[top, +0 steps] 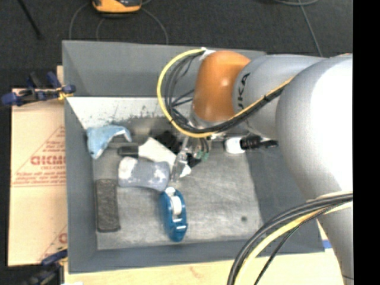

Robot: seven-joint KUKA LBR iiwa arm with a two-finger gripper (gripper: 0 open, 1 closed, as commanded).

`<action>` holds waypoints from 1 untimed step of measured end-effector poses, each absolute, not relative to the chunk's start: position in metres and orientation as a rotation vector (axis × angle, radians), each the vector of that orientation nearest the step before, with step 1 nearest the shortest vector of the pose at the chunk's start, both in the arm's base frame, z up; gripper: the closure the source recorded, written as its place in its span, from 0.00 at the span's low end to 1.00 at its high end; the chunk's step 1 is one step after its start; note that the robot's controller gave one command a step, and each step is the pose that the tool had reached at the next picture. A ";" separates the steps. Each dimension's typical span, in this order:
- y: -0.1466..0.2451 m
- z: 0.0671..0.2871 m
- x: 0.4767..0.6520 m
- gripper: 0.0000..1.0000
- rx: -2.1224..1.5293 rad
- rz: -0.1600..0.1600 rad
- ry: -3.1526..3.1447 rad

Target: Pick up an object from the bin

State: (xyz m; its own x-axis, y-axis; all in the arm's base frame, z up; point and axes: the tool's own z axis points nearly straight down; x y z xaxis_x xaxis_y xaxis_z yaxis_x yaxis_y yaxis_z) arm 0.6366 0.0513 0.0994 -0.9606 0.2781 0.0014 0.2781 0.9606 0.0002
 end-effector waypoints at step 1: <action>0.071 0.080 0.630 0.00 -0.816 0.003 -3.031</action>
Offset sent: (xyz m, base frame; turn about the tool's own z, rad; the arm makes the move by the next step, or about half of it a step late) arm 0.0064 -0.0006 -0.0294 0.1856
